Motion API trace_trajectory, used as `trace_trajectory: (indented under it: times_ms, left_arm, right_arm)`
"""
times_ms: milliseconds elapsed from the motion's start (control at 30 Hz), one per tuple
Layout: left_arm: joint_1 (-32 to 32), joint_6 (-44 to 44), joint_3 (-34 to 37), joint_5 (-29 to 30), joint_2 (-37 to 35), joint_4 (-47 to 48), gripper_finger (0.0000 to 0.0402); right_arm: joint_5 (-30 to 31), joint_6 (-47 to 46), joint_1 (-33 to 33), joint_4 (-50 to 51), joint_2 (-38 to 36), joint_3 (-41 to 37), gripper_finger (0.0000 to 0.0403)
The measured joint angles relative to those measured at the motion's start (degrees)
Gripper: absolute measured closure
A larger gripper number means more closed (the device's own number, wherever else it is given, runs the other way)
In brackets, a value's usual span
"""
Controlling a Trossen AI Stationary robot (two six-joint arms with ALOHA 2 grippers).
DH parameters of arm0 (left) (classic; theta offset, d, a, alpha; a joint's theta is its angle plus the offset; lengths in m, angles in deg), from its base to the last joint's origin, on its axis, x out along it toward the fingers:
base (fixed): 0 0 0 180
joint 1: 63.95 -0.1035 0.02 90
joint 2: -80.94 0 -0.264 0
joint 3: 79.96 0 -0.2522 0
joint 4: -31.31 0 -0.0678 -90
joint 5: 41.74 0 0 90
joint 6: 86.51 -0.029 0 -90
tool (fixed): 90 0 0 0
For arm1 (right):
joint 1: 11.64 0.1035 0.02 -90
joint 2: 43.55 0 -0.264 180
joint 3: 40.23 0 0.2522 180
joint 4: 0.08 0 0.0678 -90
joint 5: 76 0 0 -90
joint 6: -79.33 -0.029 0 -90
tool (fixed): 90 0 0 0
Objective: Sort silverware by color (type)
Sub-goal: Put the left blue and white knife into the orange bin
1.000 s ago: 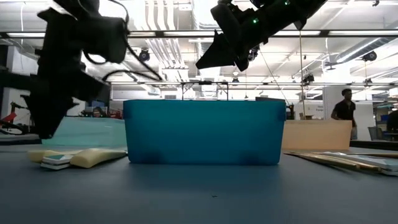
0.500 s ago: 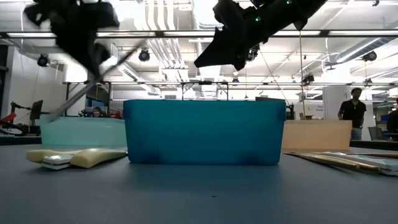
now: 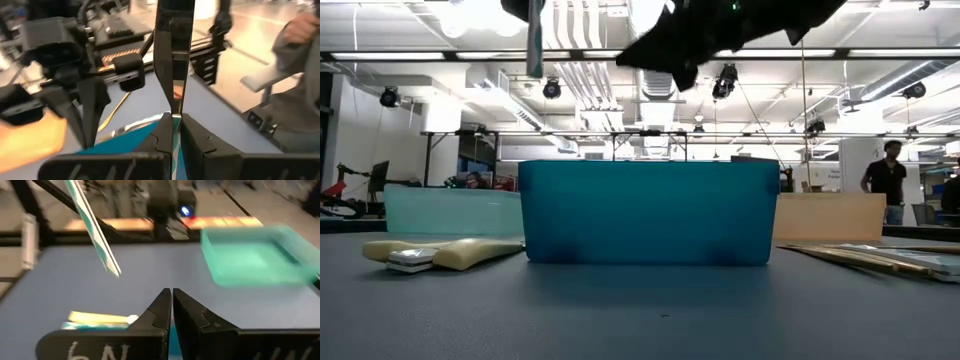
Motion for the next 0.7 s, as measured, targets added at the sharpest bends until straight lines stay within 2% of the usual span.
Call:
trace_trajectory:
  times_ms: [133, 233, 400, 533, 633, 700]
  left_arm:
    - [0.00, -0.54, 0.00, -4.90, 3.24, -4.19, 0.0401]
    - [0.02, -0.55, 0.02, -5.71, 5.80, -6.20, 0.0401]
    - [0.00, -0.22, 0.02, -6.70, 9.31, -6.89, 0.0401]
    - [0.00, 0.12, 0.04, -6.84, 11.35, -7.78, 0.0401]
    - [0.00, 0.19, 0.04, -6.84, 12.68, -8.82, 0.0401]
    - [0.00, 0.18, 0.04, -6.82, 13.41, -10.09, 0.0401]
  right_arm:
    - [-0.98, 1.03, 0.69, -5.86, 0.00, 0.00, 0.0394]
    - [-1.34, 1.12, 0.99, -8.99, 0.00, 0.00, 0.0394]
    - [-9.85, 2.29, 1.02, -8.87, 0.00, 0.00, 0.0379]
    - [-12.90, 2.98, 1.06, -8.98, 0.00, 0.13, 0.0340]
    - [-13.13, 4.76, 1.15, -8.77, 0.00, 0.78, 0.0298]
    - [-15.33, 5.35, 1.13, -8.83, 0.00, 1.40, 0.0268]
